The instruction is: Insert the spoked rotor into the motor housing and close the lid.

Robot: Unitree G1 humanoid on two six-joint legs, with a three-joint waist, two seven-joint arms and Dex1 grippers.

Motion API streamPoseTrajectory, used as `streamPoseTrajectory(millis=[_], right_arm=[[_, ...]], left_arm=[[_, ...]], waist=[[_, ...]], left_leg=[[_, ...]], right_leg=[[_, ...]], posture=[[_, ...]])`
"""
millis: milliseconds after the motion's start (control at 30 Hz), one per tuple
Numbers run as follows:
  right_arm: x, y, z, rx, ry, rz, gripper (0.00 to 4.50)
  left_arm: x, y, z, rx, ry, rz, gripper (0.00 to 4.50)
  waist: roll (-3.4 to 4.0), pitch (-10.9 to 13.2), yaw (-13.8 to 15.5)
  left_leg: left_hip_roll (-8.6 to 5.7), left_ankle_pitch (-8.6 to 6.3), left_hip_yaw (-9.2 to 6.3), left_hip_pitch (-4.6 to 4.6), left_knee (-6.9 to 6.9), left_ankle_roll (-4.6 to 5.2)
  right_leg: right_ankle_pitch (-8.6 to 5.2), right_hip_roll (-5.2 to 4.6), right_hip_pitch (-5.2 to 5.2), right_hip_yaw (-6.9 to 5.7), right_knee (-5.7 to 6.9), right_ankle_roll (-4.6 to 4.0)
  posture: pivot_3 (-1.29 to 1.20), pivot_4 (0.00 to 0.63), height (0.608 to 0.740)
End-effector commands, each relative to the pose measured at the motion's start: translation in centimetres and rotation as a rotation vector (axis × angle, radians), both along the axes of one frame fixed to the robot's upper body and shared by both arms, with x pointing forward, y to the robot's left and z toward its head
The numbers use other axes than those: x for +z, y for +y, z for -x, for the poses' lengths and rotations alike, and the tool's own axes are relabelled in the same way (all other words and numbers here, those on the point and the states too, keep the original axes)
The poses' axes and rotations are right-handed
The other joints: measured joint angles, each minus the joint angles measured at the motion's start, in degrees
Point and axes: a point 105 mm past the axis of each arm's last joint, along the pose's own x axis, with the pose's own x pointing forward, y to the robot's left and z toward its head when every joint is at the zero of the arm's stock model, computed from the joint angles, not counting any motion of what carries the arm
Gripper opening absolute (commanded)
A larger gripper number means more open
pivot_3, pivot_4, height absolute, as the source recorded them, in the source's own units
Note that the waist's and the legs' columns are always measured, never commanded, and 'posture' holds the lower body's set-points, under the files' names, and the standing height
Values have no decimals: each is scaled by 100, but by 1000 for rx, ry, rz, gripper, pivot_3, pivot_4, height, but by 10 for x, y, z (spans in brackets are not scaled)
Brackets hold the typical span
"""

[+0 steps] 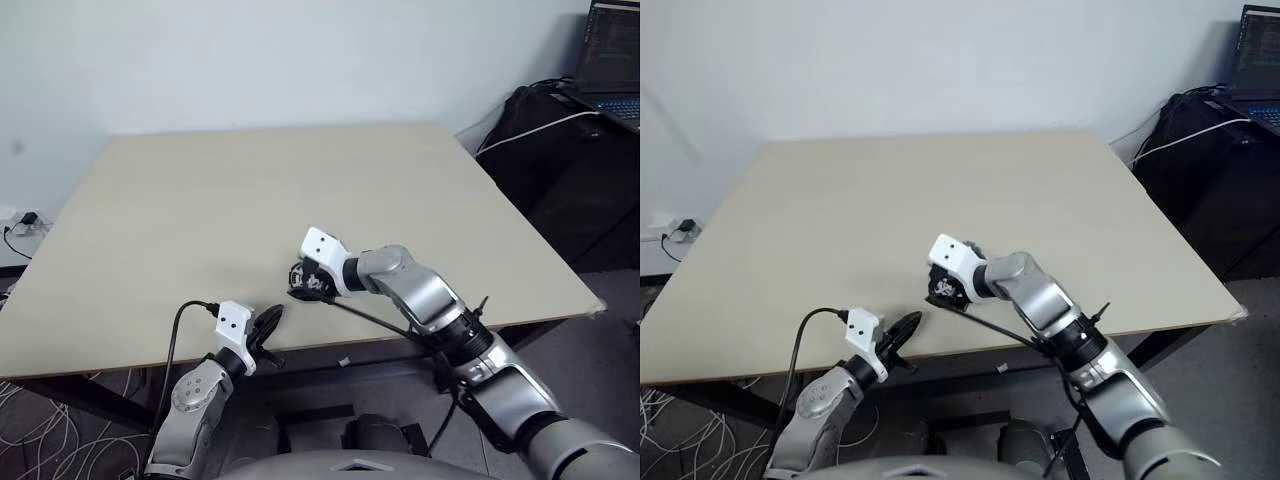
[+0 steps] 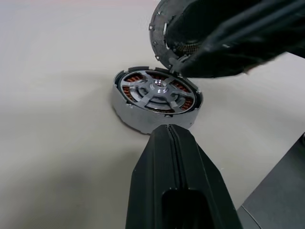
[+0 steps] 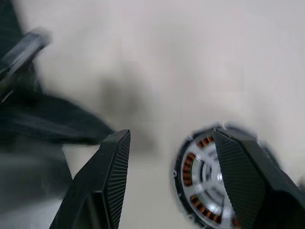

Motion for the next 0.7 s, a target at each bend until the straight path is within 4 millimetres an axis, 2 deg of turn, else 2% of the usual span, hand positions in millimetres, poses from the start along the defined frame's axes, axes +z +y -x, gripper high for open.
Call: streamPoseTrajectory(millis=[33, 100, 267, 533, 700], right_arm=[[2, 4, 10, 242, -217, 102, 2977], [-7, -1, 11, 326, -282, 192, 2977], [-23, -11, 0, 392, -362, 343, 2977], [-31, -21, -20, 391, -385, 452, 2977], [-34, -25, -22, 409, -365, 491, 2977]], left_arm=[[10, -3, -3, -13, -46, 7, 0], [9, -3, -3, -13, -44, 8, 0], [-1, -2, -3, -7, -31, 7, 0], [-14, -2, -9, -6, -25, 6, 0], [-16, -6, -11, -7, -31, 9, 0]], waist=[[-1, 1, 5], [-3, 2, 8], [-5, 3, 26], [-7, 4, 50], [-7, 4, 46]], left_leg=[[1, 0, 0, 0, 1, 0], [1, 0, 0, 3, 3, 0], [8, 1, 3, 6, 5, -1], [9, 1, 4, 4, 7, -2], [9, 1, 4, 5, 6, -2]], right_leg=[[0, 2, 1, 1, 0, 0], [-1, 3, 3, 2, 1, 1], [0, 11, 4, 8, 2, 0], [17, 11, 3, 7, 3, -29], [18, 9, 2, 9, 3, -30]], posture=[[0, 0, 740], [0, 0, 740], [0, 0, 740], [0, 0, 740], [0, 0, 740]])
